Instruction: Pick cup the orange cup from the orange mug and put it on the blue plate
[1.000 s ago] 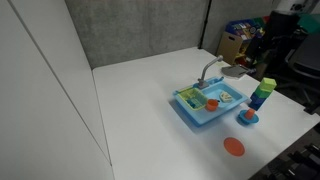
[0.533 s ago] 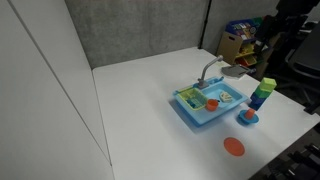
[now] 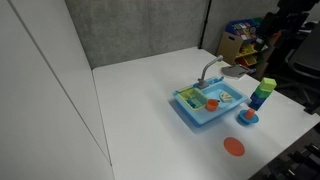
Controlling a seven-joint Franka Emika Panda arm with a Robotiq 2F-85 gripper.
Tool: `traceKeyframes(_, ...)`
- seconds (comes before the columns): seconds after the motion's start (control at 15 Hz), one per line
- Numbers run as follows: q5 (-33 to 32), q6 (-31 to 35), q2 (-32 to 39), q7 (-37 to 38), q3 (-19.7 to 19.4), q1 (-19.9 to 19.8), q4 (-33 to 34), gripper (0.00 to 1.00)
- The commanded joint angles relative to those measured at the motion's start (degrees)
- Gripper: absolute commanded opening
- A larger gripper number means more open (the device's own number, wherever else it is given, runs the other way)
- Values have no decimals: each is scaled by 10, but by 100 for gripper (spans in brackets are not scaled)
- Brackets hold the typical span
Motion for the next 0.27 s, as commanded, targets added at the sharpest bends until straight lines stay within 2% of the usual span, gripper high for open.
traceKeyframes(0.0, 3, -1, 1, -3, 13, -13, 0, 100)
traceKeyframes(0.2, 3, -1, 2, -3, 14, -13, 0, 100)
